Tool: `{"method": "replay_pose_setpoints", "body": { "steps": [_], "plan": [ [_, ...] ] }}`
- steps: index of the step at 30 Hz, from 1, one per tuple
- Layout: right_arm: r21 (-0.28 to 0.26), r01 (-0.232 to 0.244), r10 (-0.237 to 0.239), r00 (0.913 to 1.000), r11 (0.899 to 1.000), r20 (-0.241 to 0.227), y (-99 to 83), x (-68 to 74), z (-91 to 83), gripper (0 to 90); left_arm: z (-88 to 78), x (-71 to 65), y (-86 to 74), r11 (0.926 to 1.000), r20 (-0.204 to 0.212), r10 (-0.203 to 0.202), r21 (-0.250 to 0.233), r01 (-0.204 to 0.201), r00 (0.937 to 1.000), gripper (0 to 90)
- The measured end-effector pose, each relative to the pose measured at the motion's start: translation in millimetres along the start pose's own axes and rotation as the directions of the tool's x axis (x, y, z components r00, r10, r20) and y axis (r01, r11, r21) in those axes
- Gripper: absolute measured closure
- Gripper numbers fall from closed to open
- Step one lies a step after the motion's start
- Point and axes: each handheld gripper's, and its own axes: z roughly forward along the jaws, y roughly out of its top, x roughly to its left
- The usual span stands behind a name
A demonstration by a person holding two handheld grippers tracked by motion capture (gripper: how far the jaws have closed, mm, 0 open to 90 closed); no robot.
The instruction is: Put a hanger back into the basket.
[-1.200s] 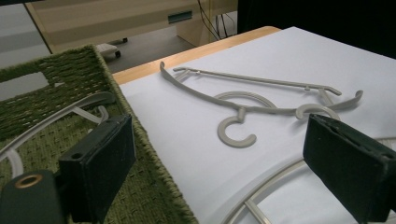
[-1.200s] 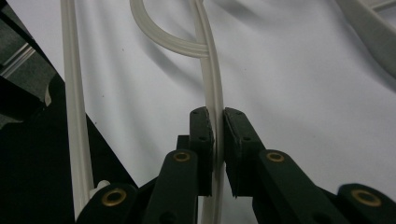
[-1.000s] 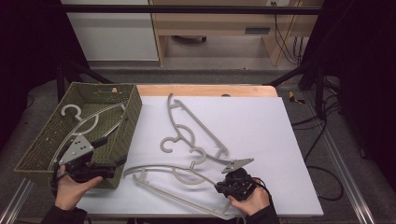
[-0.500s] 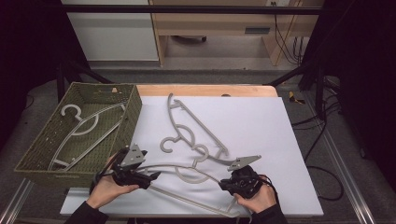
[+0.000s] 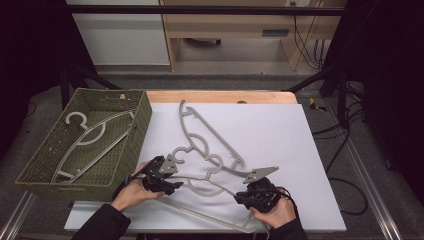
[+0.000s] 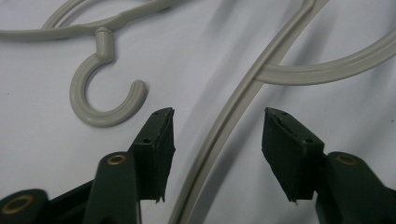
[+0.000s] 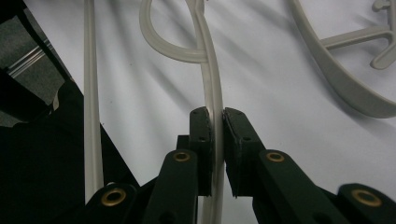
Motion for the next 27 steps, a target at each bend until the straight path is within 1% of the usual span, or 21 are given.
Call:
{"method": "replay_pose_setpoints", "body": {
  "steps": [2,4,6,7,8,10,12,13,16,18,19,21,22,23,24,26,27],
  "plan": [
    [0.0,0.001,-0.001,1.0,1.0,0.0,0.0,0.0,0.1,82.4,4.1,-1.1,0.7,0.9997,-0.002,0.024,0.009,-0.024,0.9997,49.4],
    [0.0,0.002,-0.002,1.0,1.0,-0.001,0.0,0.0,0.0,82.4,7.9,-2.1,1.1,0.9986,-0.014,0.05,0.02,-0.049,0.9987,54.3],
    [0.0,0.008,-0.008,1.0,1.0,-0.003,-0.2,-0.3,0.2,82.3,10.5,-2.8,1.5,0.9978,-0.014,0.062,0.026,-0.061,0.998,58.7],
    [0.001,0.007,-0.007,1.0,1.0,-0.003,-0.2,-0.1,0.3,82.3,11.7,-3.5,1.5,0.9976,-0.02,0.065,0.024,-0.064,0.9977,61.2],
    [0.001,0.008,-0.008,1.0,1.0,-0.004,-0.2,-0.1,0.4,82.3,12.4,-4.7,1.8,0.9968,-0.034,0.075,0.03,-0.074,0.9966,63.0],
    [0.002,0.009,-0.009,0.9999,1.0,-0.005,-0.3,-0.2,0.3,82.3,11.9,-6.3,2.0,0.9959,-0.045,0.087,0.027,-0.086,0.9952,69.8],
    [-0.003,0.01,-0.01,0.9999,1.0,-0.012,-0.6,-0.8,0.7,82.2,9.6,-7.6,2.0,0.995,-0.048,0.098,0.026,-0.097,0.994,70.7],
    [0.001,-0.001,0.001,0.9999,1.0,-0.017,-0.3,-0.4,0.5,82.2,7.9,-8.4,2.1,0.9944,-0.052,0.103,0.03,-0.101,0.9934,71.2],
    [-0.001,0.004,-0.004,0.9997,1.0,-0.023,-0.7,-2.1,0.1,82.0,3.2,-9.9,1.7,0.993,-0.056,0.117,0.019,-0.116,0.9915,72.1],
    [-0.01,0.017,-0.017,0.9995,1.0,-0.027,-1.1,-3.6,-0.2,81.7,-1.8,-11.6,1.2,0.9917,-0.06,0.128,0.013,-0.128,0.9899,72.9],
    [-0.016,0.013,-0.014,0.9996,1.0,-0.027,-1.2,-3.5,-0.6,81.3,-4.4,-12.0,1.3,0.9909,-0.056,0.134,0.02,-0.133,0.9893,73.2],
    [-0.033,0.015,-0.016,0.9994,0.999,-0.032,-1.2,-4.1,-1.3,80.6,-10.9,-15.2,1.0,0.9886,-0.067,0.151,0.01,-0.151,0.9863,74.1],
    [-0.04,0.022,-0.023,0.9994,0.999,-0.026,-1.5,-4.6,-2.7,80.0,-14.0,-16.5,0.9,0.9878,-0.066,0.155,0.006,-0.155,0.9857,74.5],
    [-0.052,0.02,-0.021,0.9997,0.998,-0.015,-1.5,-4.5,-3.5,79.1,-17.1,-17.3,0.9,0.9872,-0.055,0.159,0.003,-0.159,0.9857,75.2],
    [-0.062,0.033,-0.033,0.9994,0.998,-0.005,-1.7,-5.4,-5.2,78.4,-19.9,-18.8,0.8,0.9868,-0.051,0.161,0.0,-0.162,0.9855,75.9],
    [-0.098,0.035,-0.034,0.9994,0.995,0.01,-2.2,-6.4,-8.8,76.7,-25.0,-21.8,0.4,0.9853,-0.039,0.17,-0.005,-0.171,0.9846,77.5],
    [-0.117,0.037,-0.034,0.9992,0.992,0.022,-2.6,-7.3,-11.3,75.5,-27.3,-23.3,0.4,0.9854,-0.025,0.17,-0.009,-0.17,0.9851,78.2]
  ]
}}
